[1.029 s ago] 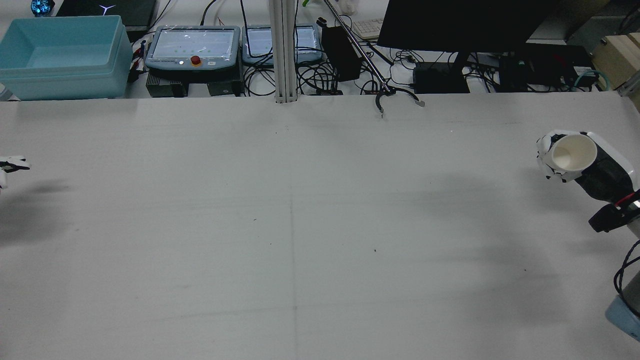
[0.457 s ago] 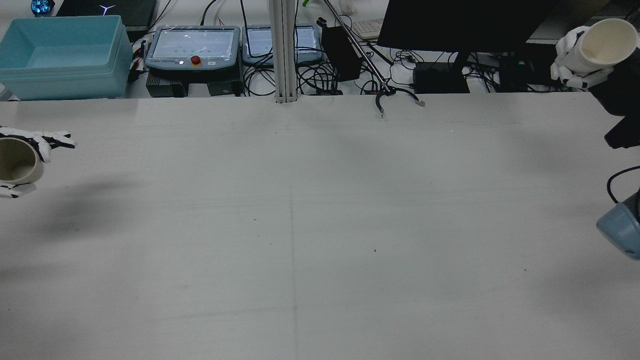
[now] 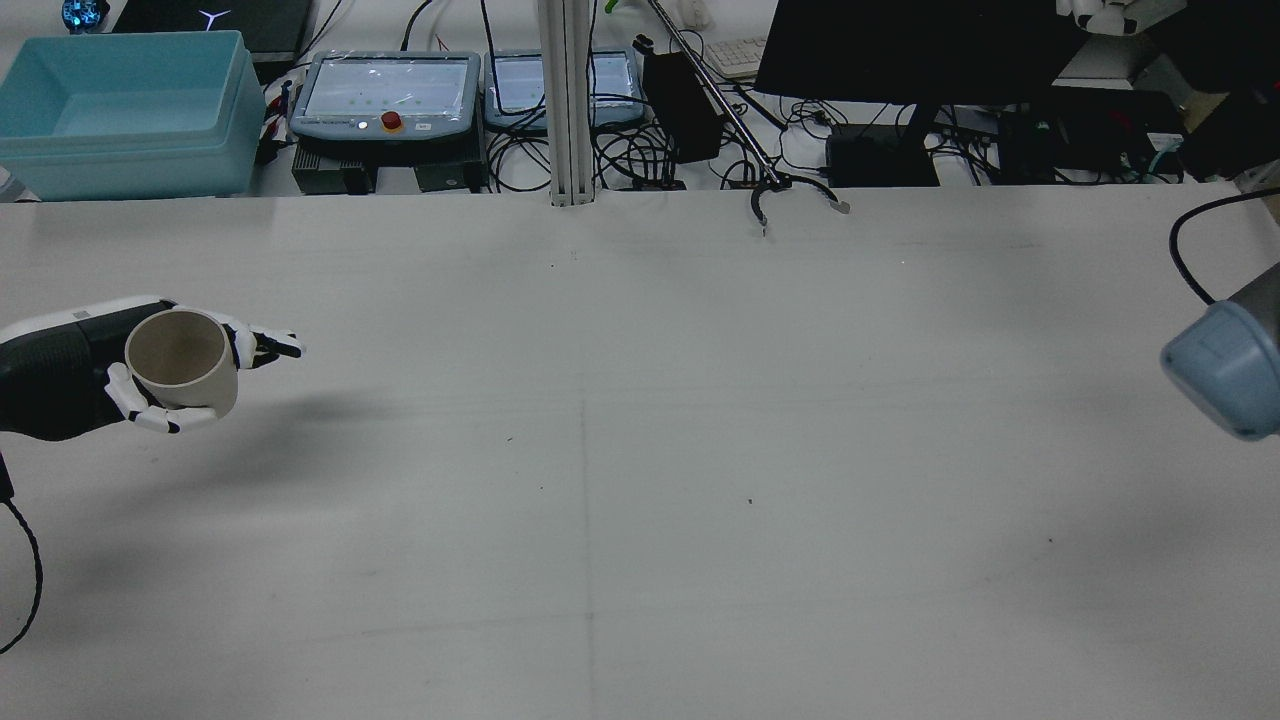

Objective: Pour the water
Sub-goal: 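Bring the left hand holding the beige cup toward table center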

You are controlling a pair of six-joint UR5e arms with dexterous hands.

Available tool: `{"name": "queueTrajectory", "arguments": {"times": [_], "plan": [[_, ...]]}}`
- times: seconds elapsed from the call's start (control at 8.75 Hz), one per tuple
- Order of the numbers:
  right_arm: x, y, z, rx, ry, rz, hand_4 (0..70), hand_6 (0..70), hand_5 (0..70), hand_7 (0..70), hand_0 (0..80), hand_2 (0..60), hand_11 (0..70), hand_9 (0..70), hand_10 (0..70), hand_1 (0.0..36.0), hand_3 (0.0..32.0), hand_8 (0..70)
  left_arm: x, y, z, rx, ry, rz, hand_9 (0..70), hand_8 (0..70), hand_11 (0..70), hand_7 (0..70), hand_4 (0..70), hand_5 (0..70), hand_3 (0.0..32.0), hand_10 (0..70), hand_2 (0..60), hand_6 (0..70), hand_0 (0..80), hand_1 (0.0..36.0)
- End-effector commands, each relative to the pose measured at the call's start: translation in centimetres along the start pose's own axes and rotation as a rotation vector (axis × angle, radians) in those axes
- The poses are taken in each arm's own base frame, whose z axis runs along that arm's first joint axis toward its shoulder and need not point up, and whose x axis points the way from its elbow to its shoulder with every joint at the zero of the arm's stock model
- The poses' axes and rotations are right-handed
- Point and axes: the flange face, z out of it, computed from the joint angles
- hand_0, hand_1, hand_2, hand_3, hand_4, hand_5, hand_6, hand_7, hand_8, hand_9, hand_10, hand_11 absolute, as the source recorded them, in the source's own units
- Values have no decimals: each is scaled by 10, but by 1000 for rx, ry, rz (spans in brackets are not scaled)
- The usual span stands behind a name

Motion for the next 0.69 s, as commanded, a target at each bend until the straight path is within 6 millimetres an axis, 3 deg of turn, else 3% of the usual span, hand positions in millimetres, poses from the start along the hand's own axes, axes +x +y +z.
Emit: {"name": "queueTrajectory", "arguments": {"times": [0.0,0.11,0.34,0.46,0.57], "plan": [[67,115,45,-127,-25,-163,700,700,700,700,800,600,611,650,415,360,0,501,-58,100,85,-68,-153,-56,76,115,98,212,700,700,0,46,600,282,800,360],[97,163,54,-178,-45,-256,700,700,700,700,800,600,615,641,418,360,0,492,-69,127,113,-93,-179,-66,76,117,99,214,700,700,0,48,600,291,800,360],[150,238,50,-246,-63,-354,700,700,700,700,800,600,610,623,414,360,0,476,-79,159,144,-119,-203,-85,76,118,98,214,700,700,0,47,600,295,800,360],[171,268,41,-275,-67,-410,700,700,700,700,800,600,597,610,405,360,0,466,-82,160,148,-102,-161,-134,68,115,79,208,700,700,0,34,600,282,800,360],[197,285,29,-296,-45,-468,700,700,700,700,800,600,578,594,391,360,0,454,-80,160,148,-91,-116,-175,53,106,74,198,700,700,0,31,600,271,800,360]]}}
